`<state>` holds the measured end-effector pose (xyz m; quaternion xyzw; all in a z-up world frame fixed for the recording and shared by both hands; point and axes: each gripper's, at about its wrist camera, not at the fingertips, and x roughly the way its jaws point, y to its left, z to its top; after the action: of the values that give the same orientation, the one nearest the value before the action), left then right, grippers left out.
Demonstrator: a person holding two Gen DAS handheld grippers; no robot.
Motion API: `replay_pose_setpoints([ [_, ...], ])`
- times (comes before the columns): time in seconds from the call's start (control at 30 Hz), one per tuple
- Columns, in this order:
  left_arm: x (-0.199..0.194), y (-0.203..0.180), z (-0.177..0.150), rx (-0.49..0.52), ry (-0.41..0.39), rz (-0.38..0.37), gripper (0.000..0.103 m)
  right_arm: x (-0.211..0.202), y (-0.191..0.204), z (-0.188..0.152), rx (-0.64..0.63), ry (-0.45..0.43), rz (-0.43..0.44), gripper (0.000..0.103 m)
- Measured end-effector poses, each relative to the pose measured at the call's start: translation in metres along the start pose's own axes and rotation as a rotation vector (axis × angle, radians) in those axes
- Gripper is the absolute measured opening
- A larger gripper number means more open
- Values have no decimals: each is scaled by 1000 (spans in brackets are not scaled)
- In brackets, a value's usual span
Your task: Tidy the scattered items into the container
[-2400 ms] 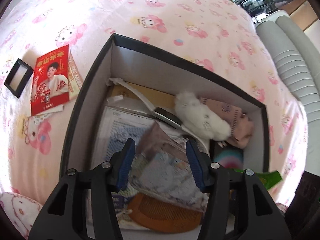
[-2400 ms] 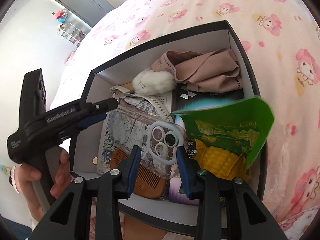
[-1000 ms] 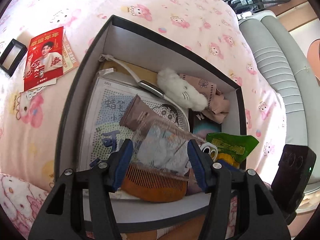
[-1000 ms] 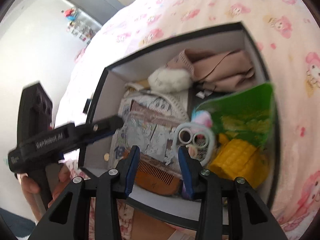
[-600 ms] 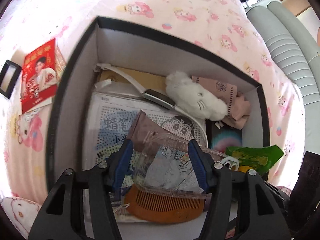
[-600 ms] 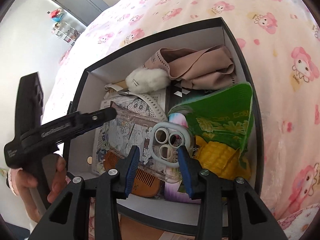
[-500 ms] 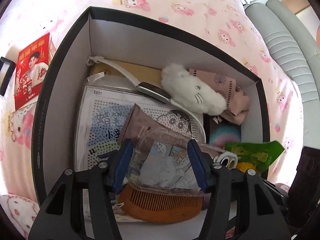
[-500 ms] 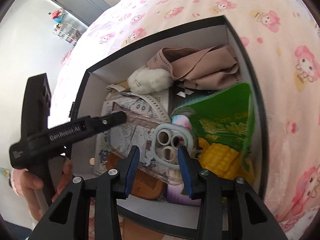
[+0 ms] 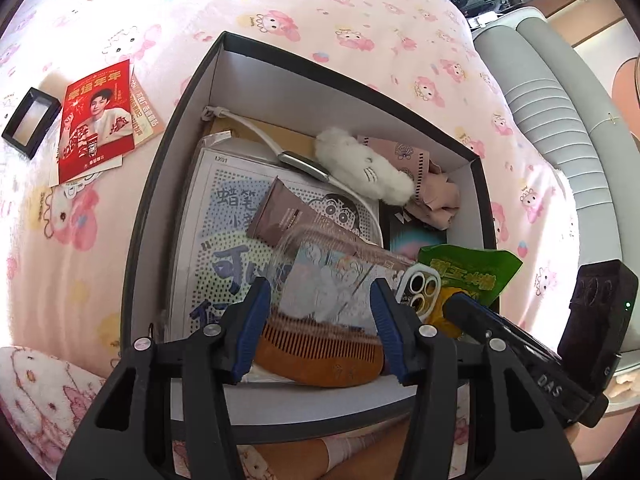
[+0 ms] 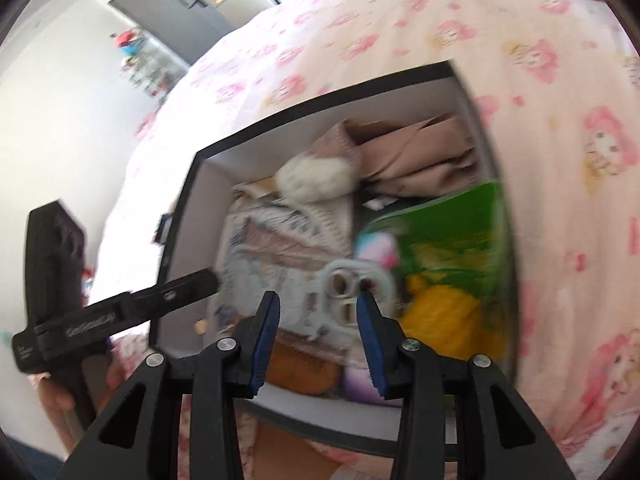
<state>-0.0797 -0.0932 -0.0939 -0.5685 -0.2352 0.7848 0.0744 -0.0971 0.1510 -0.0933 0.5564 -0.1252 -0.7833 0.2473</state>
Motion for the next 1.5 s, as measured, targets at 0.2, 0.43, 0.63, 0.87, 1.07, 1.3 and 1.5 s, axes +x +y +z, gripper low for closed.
replay_pose_setpoints([
  [0.2,20,-5,8,14,6,38,52,16,-2,0,16,62,-4,37],
  [0.43,50,-6,28,30,55,26,56,36,0,11,8,89,-29,37],
  [0.63,31,-11,20,44,55,-39,48,40,14,10,-35,111,91,36],
  [0.87,13,-4,0,16,32,-38,31,29,15,2,-46,62,78,37],
  [1.07,16,3,-6,-45,54,-138,23,20,-5,4,54,33,4,37],
  [1.3,32,-5,-2,-87,64,-233,21,32,-7,4,51,99,39,36],
  [1.5,7,6,-5,-72,109,-341,9,25,-13,5,79,65,51,36],
])
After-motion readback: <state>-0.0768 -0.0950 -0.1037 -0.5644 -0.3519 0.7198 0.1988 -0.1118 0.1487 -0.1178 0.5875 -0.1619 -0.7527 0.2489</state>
